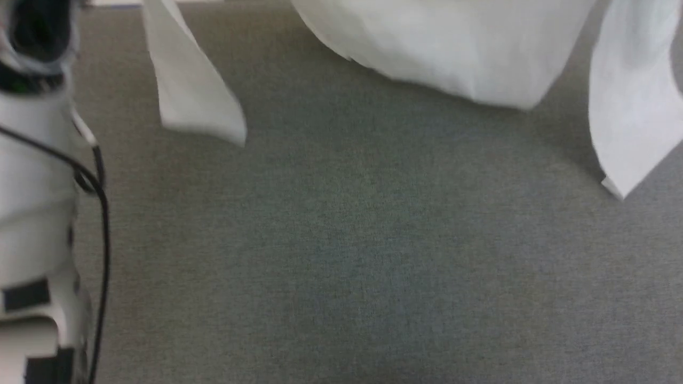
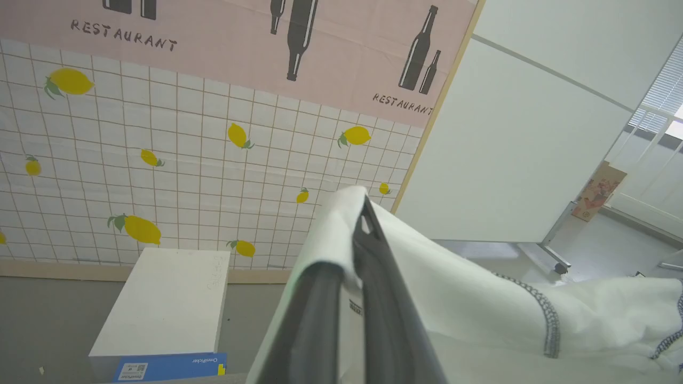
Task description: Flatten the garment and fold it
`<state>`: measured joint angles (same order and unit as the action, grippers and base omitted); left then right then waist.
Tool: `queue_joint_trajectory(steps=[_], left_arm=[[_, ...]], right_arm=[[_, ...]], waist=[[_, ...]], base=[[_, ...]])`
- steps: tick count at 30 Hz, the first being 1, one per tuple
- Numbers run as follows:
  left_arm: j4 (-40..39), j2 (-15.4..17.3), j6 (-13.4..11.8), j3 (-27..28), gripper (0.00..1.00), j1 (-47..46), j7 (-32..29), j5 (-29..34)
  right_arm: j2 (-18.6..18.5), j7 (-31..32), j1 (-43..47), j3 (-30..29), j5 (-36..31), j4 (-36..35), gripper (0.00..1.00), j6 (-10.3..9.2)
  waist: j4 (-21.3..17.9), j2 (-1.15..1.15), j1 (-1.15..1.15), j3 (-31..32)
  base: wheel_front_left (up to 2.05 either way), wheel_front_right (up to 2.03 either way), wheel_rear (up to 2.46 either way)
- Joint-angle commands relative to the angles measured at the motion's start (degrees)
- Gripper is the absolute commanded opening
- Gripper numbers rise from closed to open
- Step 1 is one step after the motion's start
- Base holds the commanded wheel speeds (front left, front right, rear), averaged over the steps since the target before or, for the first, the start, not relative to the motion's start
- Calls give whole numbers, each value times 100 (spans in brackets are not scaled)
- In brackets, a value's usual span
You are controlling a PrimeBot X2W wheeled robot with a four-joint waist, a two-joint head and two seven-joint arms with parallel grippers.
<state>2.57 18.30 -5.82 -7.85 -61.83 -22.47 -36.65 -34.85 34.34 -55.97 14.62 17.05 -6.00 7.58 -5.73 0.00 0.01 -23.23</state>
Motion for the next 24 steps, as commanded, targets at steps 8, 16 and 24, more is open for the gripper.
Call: queue_joint_trajectory(steps=[8,16,24], left_arm=[[987,66,-245,356,0,-1878,704,314],[1452,0,-9,747,0,-2654,1507,54],[2119,34,255,687,0,-1863,1580,-44]], right_arm=[[522,-1045,-2449,-8,-722,1552,0,-9],[1037,-2119,-3617,-431,-1583,2608,0,-9],[1096,-2292,-2937,91,-1250,3309,0,-9]], waist=[[-233,0,-1,-1176],[-201,0,-1,-1275],[-52,0,-1,-1148]], base=[[0,0,0],[0,0,0],[0,0,0]])
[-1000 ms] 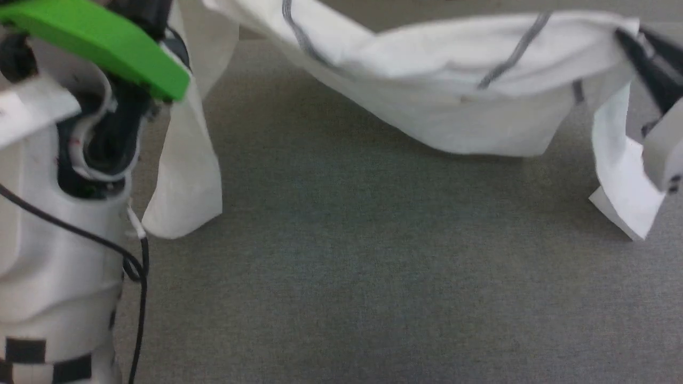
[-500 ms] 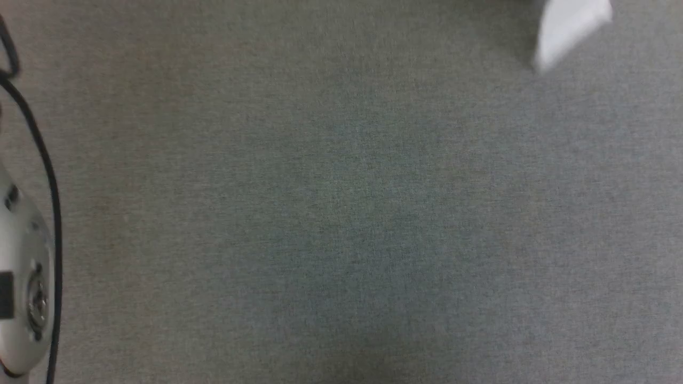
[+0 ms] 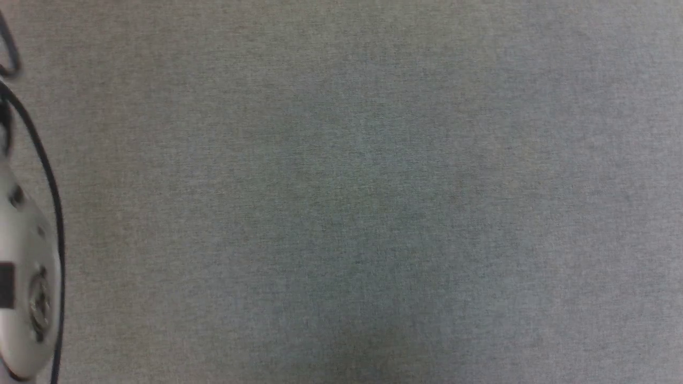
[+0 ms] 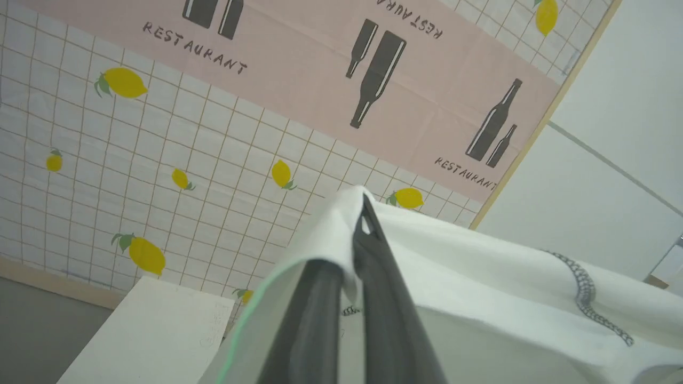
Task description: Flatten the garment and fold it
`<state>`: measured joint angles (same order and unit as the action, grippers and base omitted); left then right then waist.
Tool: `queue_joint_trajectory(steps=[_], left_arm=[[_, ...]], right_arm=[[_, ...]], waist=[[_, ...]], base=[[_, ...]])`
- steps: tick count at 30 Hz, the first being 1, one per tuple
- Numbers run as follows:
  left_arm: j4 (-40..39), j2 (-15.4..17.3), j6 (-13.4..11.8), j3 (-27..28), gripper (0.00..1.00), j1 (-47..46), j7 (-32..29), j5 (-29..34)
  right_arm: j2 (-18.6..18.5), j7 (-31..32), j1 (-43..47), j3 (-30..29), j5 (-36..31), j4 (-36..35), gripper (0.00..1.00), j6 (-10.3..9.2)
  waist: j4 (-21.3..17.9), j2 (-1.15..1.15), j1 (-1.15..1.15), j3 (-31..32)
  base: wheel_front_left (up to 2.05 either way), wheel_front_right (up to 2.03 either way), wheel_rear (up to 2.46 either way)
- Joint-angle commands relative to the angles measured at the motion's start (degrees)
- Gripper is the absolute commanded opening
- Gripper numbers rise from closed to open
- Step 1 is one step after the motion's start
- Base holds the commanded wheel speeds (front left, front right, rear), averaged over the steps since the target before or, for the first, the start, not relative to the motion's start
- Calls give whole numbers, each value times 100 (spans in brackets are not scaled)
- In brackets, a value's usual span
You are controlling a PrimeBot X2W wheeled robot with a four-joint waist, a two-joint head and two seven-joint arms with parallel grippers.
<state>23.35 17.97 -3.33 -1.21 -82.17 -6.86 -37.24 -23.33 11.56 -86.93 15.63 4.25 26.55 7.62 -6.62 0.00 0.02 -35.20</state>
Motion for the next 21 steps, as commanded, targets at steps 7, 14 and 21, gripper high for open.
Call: queue_joint_trajectory(steps=[7,14,21], left_arm=[[410,114,465,-362,0,1796,-302,-22],[-301,234,626,-803,0,3829,-851,-36],[-1894,328,231,-634,0,6028,-1330,-465]], right_arm=[[-332,295,1726,936,1147,-59,0,-13],[-996,934,3642,1073,2227,-1320,0,-13],[-1067,1768,5927,-76,2191,-2895,0,-13]], waist=[[180,0,-2,469],[312,0,-2,1172],[301,0,-2,1837]], base=[[0,0,0],[0,0,0],[0,0,0]])
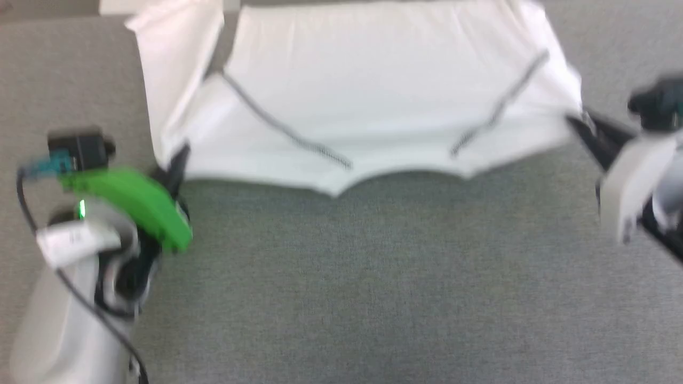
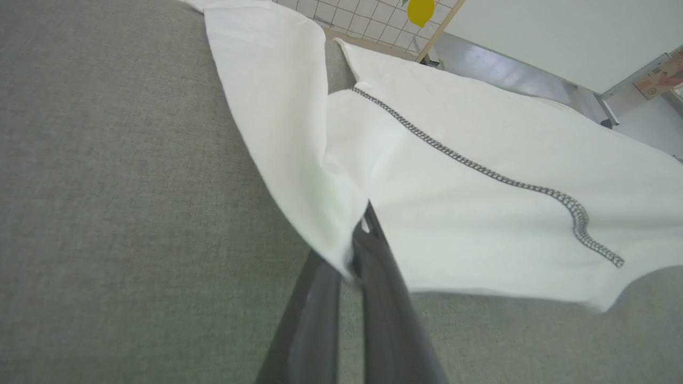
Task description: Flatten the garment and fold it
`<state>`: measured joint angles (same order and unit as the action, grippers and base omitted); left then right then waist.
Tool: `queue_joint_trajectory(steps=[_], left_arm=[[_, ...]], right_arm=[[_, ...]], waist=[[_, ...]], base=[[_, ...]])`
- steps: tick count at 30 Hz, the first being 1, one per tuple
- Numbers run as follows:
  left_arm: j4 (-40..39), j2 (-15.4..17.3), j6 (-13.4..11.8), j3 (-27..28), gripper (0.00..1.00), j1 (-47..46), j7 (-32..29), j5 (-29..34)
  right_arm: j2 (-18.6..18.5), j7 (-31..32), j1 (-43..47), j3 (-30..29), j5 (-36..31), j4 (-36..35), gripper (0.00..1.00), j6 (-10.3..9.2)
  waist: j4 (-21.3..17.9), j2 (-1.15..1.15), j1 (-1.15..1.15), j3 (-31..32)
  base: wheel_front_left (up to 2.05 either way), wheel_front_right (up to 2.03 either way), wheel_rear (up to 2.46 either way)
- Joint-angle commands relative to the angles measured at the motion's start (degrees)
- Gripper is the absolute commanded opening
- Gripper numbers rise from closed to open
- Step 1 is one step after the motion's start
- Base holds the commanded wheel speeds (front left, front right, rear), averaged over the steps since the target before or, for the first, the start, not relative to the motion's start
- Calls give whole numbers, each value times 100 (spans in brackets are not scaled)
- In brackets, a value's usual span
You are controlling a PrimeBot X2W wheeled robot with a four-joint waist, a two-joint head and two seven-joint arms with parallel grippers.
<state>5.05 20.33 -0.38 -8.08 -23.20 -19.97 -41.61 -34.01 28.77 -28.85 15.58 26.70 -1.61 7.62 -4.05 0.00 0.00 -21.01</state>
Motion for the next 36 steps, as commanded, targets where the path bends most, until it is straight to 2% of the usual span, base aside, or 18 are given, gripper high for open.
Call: queue_joint_trajectory(steps=[1,5,9,13,17,23,31,32,33,34,35,36], left_arm=[[-212,106,-118,70,0,311,-63,-49],[-1068,298,-513,202,0,1343,-338,-38],[-1676,390,-816,263,0,2192,-586,-55],[-2099,403,-1022,249,0,2922,-804,-127],[-2284,353,-1164,183,0,3489,-962,-218],[-2056,259,-1192,-46,0,3880,-1083,-266],[-1364,21,-962,-341,0,3589,-871,-221],[-1301,-2,-939,-358,0,3537,-821,-201],[-1227,-36,-918,-371,62,3472,-741,-169],[-1171,-65,-895,-394,100,3430,-700,-158],[-1114,-98,-865,-433,100,3398,-684,-162],[-1084,-122,-844,-457,100,3381,-673,-170]], right_arm=[[26,127,314,-173,-94,-220,0,-13],[302,637,1491,-813,-328,-1092,0,-13],[558,1060,2407,-1114,-428,-1712,0,-13],[688,1374,3057,-1232,-532,-2040,0,-13],[742,1637,3538,-1237,-644,-2029,0,-13],[990,1927,4039,-1143,-694,-1667,0,-13],[1322,1628,4065,-891,-865,-1069,0,-13],[1358,1526,4038,-906,-917,-1000,13,-13],[1402,1390,4011,-910,-961,-922,34,-13],[1444,1283,4002,-916,-968,-867,85,-13],[1524,1149,4006,-982,-973,-804,100,-13],[1601,1034,4015,-1056,-980,-774,100,-13]], waist=[[44,0,0,475],[51,0,0,704],[58,0,0,860],[70,0,0,967],[107,0,0,1017],[188,0,0,984],[225,0,0,901],[225,0,0,902],[227,0,0,908],[231,0,0,923],[236,0,0,953],[242,0,0,985]], base=[[0,0,0],[0,0,0],[0,0,0],[0,0,0],[0,0,0],[0,0,0],[0,0,0],[0,0,0],[0,0,0],[0,0,0],[0,0,0],[0,0,0]])
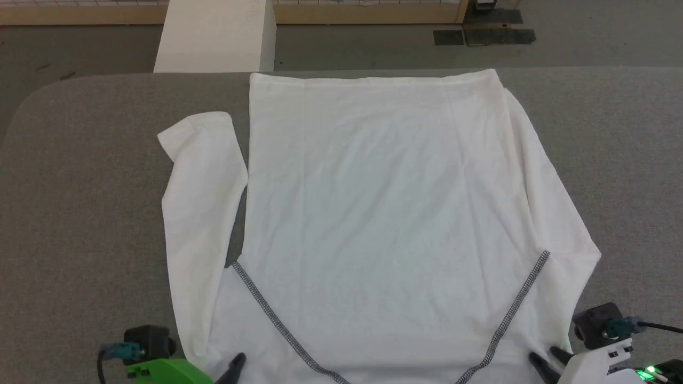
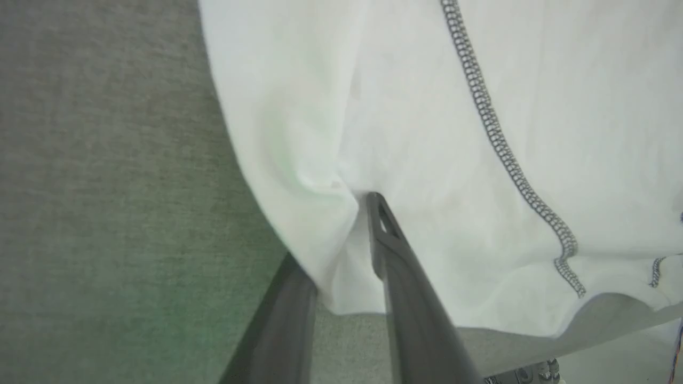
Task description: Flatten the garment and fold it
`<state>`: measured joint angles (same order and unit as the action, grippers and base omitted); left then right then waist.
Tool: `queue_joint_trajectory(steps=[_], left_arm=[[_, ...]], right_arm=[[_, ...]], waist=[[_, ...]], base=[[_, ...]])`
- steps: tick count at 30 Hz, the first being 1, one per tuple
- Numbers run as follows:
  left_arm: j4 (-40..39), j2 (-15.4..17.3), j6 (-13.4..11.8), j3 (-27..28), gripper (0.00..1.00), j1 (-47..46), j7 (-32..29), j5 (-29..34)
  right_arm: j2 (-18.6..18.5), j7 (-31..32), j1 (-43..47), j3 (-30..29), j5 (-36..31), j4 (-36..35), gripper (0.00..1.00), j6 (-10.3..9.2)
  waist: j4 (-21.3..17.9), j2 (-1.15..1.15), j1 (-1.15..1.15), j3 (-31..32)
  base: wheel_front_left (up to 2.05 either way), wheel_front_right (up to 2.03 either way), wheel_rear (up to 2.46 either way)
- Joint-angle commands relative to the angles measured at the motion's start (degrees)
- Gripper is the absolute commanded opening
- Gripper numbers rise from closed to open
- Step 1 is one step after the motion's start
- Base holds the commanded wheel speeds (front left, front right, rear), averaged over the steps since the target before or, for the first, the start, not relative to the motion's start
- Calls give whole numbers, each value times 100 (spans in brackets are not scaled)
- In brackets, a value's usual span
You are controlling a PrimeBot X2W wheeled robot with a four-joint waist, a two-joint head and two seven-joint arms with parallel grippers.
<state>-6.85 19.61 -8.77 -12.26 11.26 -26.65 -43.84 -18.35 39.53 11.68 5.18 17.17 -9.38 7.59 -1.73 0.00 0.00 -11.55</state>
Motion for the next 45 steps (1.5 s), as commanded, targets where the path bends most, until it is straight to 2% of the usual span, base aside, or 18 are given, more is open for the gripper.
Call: queue_joint_trajectory(steps=[1,7,12,16,22,27,31,38,42,45], left_arm=[[144,-77,23,-42,100,-81,40,38],[-57,-154,132,47,100,-76,487,89],[-234,-194,110,398,100,-241,1466,449],[-70,-172,67,549,100,-468,2090,801],[202,-78,-68,701,100,-901,2682,1229],[509,71,11,679,100,-1614,3045,1544],[1017,339,285,526,100,-2501,2971,1732],[1904,988,738,493,100,-3973,2229,1751],[2198,1293,874,587,100,-4401,1827,1638],[2338,1437,848,731,100,-4469,1647,1517]], right_arm=[[127,-186,-13,-101,-34,13,100,-10],[702,-1065,290,-808,-132,-255,100,-10],[1190,-1972,311,-1206,-365,-604,100,-10],[1347,-2698,130,-1263,-568,-561,100,-10],[1469,-3539,-193,-1339,-833,-352,100,-10],[1517,-3959,-485,-1326,-941,-218,100,-10],[1531,-4103,-836,-1122,-961,-145,100,-10],[1535,-4260,-1515,-744,-994,-17,100,-10],[1538,-4454,-1764,-621,-963,31,100,-10],[1541,-4617,-1889,-552,-923,60,100,-10]], waist=[[18,0,0,81],[52,0,0,347],[-11,0,0,421],[-106,0,0,395],[-222,0,0,289],[-260,0,0,-1],[-346,0,0,-437],[-684,0,0,-1292],[-871,0,0,-1631],[-993,0,0,-1783]], base=[[0,0,0],[0,0,0],[0,0,0],[0,0,0],[0,0,0],[0,0,0],[0,0,0],[0,0,0],[0,0,0],[0,0,0]])
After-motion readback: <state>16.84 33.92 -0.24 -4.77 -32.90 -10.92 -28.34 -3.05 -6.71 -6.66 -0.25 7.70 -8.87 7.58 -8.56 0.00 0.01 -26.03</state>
